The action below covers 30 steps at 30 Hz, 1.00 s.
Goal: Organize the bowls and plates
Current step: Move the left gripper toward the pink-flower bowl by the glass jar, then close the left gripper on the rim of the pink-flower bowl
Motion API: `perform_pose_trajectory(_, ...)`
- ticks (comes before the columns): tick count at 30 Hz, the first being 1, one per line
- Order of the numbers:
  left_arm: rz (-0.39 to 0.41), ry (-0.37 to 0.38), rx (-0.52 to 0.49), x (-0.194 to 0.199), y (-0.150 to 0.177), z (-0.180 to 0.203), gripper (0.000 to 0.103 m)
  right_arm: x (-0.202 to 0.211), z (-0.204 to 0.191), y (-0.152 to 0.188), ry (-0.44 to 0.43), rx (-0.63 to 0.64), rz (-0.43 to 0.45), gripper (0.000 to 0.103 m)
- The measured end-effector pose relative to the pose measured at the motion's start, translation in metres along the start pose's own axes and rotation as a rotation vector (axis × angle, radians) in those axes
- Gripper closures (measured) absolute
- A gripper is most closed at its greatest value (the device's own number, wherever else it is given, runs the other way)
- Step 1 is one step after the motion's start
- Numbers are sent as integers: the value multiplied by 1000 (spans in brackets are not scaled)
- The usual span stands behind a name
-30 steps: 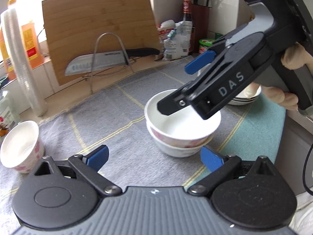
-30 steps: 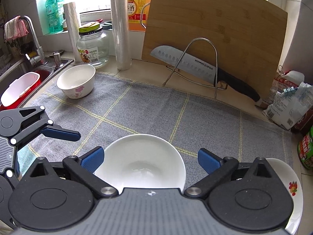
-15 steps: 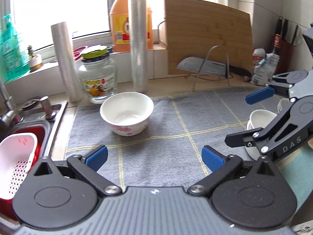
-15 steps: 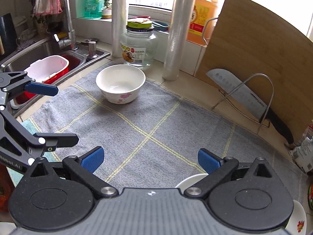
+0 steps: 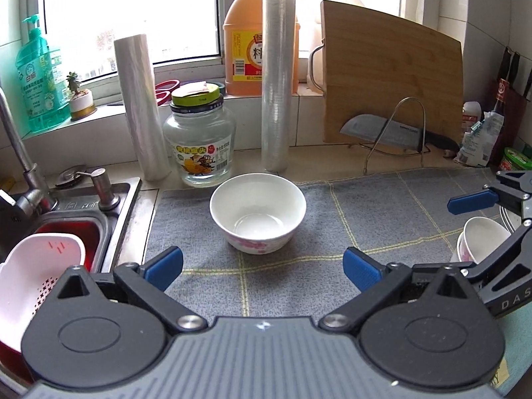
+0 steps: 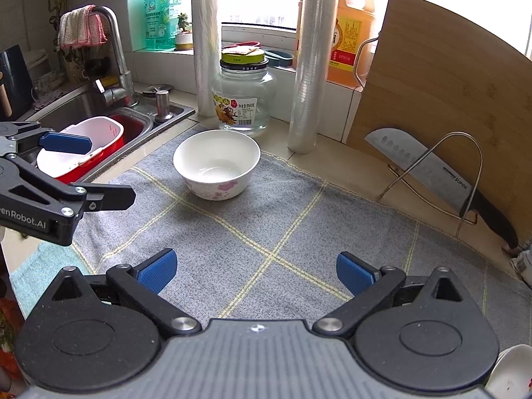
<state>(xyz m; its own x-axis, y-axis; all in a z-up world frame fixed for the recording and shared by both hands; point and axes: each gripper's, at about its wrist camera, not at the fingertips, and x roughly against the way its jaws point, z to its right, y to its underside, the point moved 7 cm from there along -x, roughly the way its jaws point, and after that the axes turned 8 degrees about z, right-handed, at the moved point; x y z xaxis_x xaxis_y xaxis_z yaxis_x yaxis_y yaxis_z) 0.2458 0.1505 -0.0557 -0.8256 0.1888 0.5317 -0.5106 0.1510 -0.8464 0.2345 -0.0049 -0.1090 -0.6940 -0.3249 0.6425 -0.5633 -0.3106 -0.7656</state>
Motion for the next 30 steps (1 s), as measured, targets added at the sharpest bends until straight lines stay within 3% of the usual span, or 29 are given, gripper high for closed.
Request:
perform_pose_trajectory(4, -6, 83, -49, -21, -8, -9, 1, -8, -4, 1, 82, -28, -9, 0)
perform_pose_trajectory(16, -66, 237, -99, -81, -26, -39, 1, -34, -39, -9, 150, -26, -16, 0)
perform_pose_trajectory(20, -109, 284, -94, -98, -28, -41, 1, -44, -50, -16, 142, -10, -2, 0)
perform_pose_trajectory(30, -168, 305, -105, -136, -30, -47, 3, -88, -66, -32, 84, 13, 4, 0)
